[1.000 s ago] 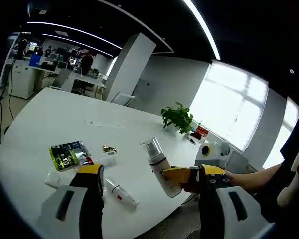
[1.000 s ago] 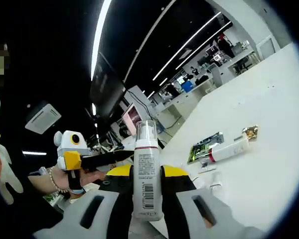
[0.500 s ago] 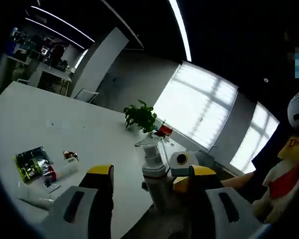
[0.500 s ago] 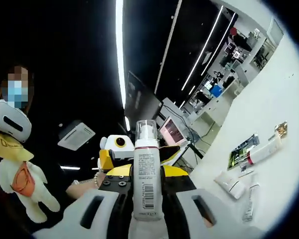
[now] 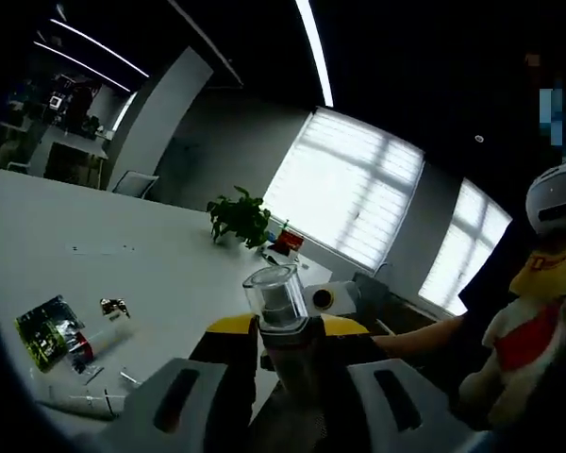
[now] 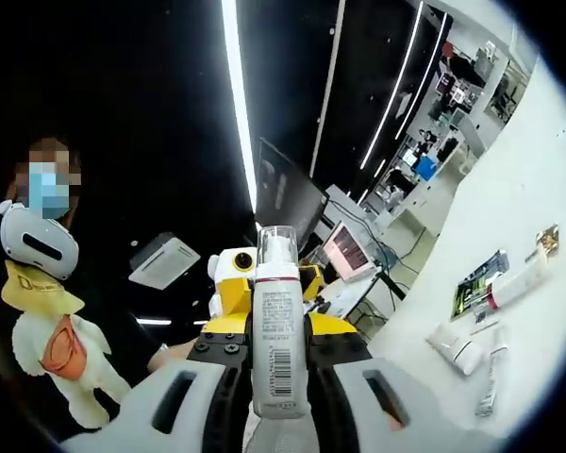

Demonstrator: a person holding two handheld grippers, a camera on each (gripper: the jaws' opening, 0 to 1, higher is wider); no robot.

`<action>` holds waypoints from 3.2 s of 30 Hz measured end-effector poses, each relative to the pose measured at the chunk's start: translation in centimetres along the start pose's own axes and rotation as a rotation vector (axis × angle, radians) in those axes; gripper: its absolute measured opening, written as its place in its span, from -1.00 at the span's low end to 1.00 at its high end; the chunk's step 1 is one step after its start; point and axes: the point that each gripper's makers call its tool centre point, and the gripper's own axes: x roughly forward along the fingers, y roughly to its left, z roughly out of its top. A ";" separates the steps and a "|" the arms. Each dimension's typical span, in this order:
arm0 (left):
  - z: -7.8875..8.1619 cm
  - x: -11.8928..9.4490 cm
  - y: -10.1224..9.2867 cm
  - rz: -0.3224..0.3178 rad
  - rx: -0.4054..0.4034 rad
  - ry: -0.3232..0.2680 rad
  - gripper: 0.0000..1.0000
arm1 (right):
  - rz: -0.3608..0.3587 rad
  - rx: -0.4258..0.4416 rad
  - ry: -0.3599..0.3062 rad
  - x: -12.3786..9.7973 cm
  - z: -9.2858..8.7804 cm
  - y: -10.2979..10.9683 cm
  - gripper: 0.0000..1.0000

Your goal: Arrange the skincare products in the storage area until every visible bottle or jar stands upright without overlapping.

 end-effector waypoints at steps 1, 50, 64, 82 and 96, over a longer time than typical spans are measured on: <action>0.0 0.0 0.0 0.001 0.008 0.009 -0.65 | 0.000 -0.008 0.011 0.0 -0.1 -0.1 -0.58; -6.2 10.0 5.4 0.070 0.436 0.357 -0.70 | -0.417 -0.728 0.673 -8.3 -0.6 -12.5 -0.58; -8.9 11.9 9.6 0.139 0.395 0.398 -0.69 | -0.421 -0.715 0.745 -10.3 -1.8 -16.8 -0.57; -12.2 15.6 13.2 0.162 0.366 0.415 -0.69 | -0.471 -0.682 0.784 -13.5 -2.7 -21.9 -0.57; -13.8 17.2 15.6 0.174 0.337 0.404 -0.68 | -0.493 -0.665 0.828 -14.7 -3.4 -25.0 -0.57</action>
